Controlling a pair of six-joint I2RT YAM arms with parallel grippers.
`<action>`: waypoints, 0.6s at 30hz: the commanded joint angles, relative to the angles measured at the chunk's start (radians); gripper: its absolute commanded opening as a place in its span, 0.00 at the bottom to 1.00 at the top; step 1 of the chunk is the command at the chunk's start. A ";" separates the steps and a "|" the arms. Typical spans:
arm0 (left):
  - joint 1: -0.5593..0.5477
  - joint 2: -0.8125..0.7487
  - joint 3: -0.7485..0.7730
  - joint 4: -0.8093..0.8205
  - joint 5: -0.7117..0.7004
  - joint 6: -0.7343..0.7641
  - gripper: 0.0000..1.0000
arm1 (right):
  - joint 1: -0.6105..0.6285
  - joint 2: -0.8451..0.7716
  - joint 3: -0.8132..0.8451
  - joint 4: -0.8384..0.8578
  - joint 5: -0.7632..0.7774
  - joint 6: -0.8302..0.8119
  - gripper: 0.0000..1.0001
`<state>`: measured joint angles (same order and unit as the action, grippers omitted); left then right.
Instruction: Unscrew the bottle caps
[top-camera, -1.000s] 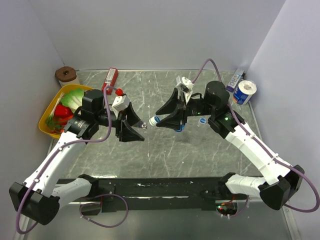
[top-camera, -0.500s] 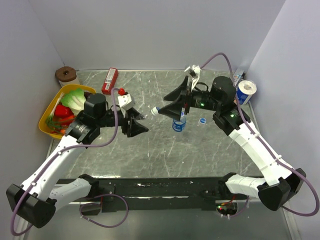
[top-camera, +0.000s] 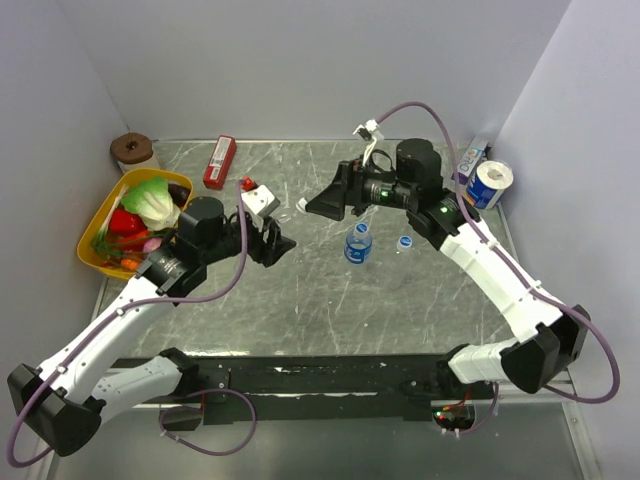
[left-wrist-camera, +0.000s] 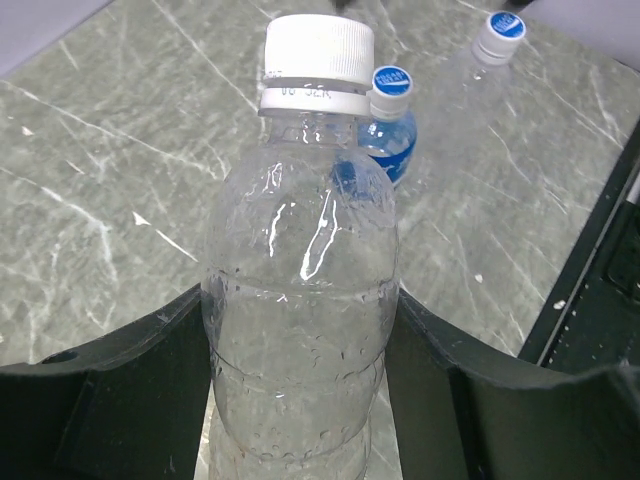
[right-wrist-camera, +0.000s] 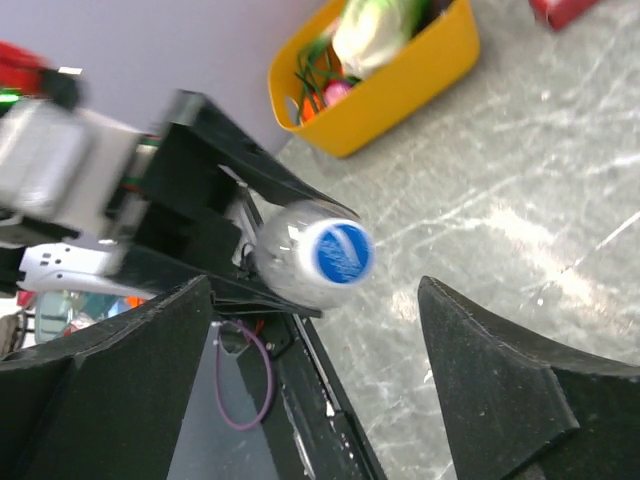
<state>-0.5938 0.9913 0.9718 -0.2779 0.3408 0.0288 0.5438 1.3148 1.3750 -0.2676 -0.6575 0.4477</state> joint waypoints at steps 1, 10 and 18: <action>-0.008 -0.034 -0.001 0.065 -0.043 -0.021 0.46 | 0.007 0.015 0.019 0.040 0.001 0.054 0.88; -0.012 -0.029 -0.001 0.060 -0.051 -0.021 0.46 | 0.007 0.015 -0.096 0.251 0.016 0.221 0.84; -0.018 -0.029 -0.001 0.049 -0.071 -0.012 0.46 | 0.013 0.037 -0.091 0.263 0.070 0.244 0.76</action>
<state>-0.6052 0.9771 0.9699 -0.2523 0.2932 0.0151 0.5499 1.3472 1.2747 -0.0727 -0.6186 0.6617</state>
